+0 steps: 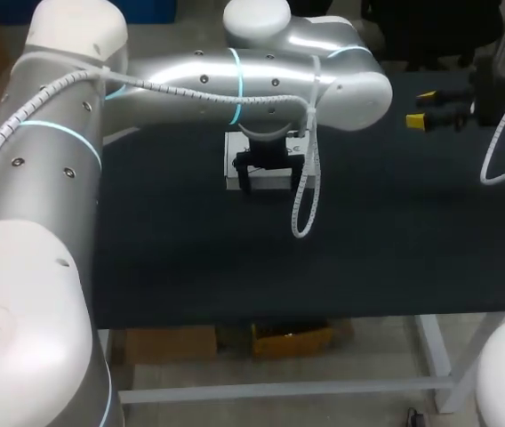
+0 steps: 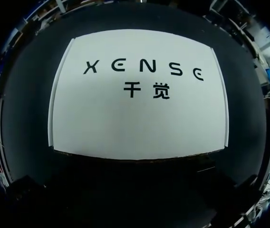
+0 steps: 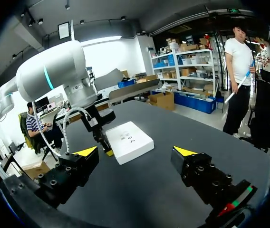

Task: Assemble the packaging by folding the flat box into shape, placing the metal phone stand inside, and closing the box properly

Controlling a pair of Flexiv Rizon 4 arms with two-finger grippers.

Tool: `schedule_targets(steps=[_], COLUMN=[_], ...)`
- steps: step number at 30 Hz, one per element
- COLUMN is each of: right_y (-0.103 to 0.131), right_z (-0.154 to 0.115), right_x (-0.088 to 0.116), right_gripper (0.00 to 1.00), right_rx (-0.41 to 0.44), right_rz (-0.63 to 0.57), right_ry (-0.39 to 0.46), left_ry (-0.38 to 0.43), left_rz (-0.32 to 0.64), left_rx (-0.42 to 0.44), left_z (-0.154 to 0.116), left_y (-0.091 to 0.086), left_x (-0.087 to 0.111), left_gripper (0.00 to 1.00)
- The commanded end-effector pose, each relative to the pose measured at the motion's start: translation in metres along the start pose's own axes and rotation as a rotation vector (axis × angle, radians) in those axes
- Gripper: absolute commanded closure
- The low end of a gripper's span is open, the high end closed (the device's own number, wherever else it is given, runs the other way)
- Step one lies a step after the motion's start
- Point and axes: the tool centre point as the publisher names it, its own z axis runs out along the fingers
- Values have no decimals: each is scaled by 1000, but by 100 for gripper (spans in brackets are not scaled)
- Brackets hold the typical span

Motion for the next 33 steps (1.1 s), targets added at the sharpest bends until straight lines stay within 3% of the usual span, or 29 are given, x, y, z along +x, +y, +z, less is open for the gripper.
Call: schedule_targets(steps=[1,13,23,33], right_y=[0,0,-4,-4], right_z=[-1,-1,-3,-11], right_x=[-1,-1,-14,-22], right_gripper=[0,0,0,0], right_rx=[-3,-3,-72,-84], right_rz=[-1,-1,-95,-93], right_ry=[5,5,-109,-130], left_ry=[-14,-18,-18,-17], left_rz=[-4,-9,-26,-38], left_rx=[-85,-101,-109,-110], left_z=[5,7,10,10], left_y=[-14,-31,-48,-67], left_x=[5,10,3,0], left_gripper=[0,0,0,0])
